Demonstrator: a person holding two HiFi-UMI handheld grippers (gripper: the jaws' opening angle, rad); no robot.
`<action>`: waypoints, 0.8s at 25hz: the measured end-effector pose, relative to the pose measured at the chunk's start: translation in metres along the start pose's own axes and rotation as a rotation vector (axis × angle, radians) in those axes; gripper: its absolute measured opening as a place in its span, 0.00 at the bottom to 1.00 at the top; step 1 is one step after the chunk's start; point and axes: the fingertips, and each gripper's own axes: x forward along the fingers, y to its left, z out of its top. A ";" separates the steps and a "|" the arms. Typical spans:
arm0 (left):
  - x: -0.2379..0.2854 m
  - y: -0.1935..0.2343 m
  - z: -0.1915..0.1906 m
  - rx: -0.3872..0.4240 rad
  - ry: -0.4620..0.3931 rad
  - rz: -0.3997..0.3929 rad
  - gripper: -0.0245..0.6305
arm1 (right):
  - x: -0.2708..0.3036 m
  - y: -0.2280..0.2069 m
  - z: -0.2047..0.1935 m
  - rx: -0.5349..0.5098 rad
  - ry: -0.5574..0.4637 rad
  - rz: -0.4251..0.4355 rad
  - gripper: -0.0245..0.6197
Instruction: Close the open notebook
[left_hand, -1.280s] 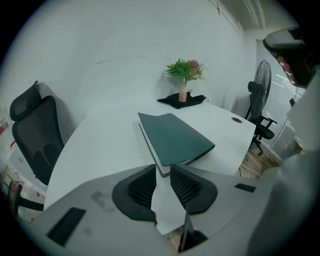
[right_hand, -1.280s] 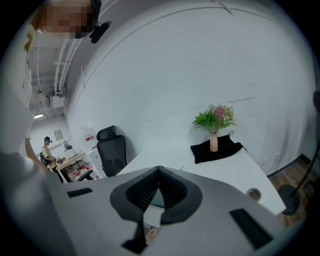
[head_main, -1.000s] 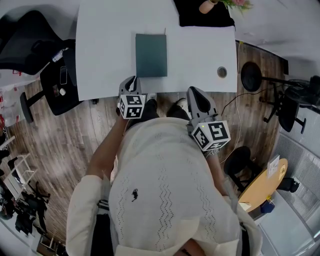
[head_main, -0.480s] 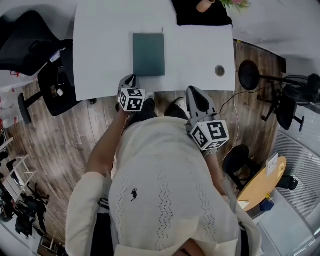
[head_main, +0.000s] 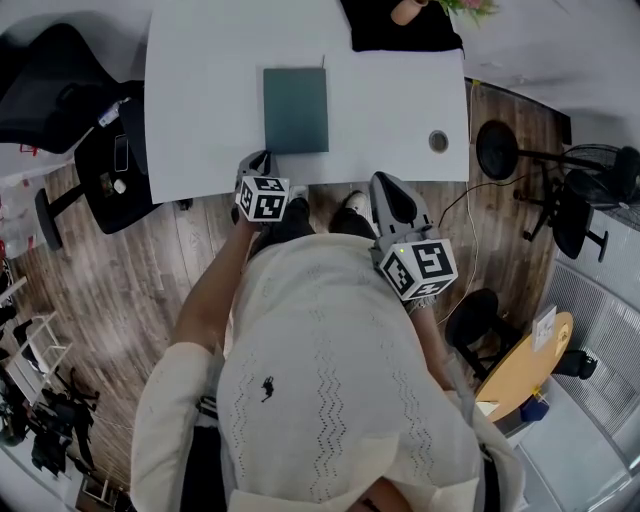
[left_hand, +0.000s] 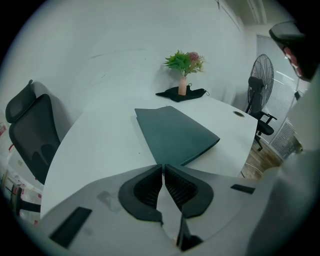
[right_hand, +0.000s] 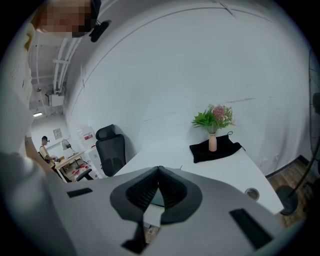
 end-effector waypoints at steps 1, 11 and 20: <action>-0.001 0.000 0.000 -0.003 -0.002 0.001 0.07 | 0.000 0.000 0.000 -0.001 0.000 0.003 0.04; -0.033 -0.003 0.028 -0.121 -0.110 0.054 0.07 | 0.006 -0.004 0.005 -0.031 0.019 0.100 0.04; -0.099 -0.025 0.084 -0.186 -0.287 0.100 0.06 | 0.008 -0.017 0.014 -0.076 0.031 0.219 0.04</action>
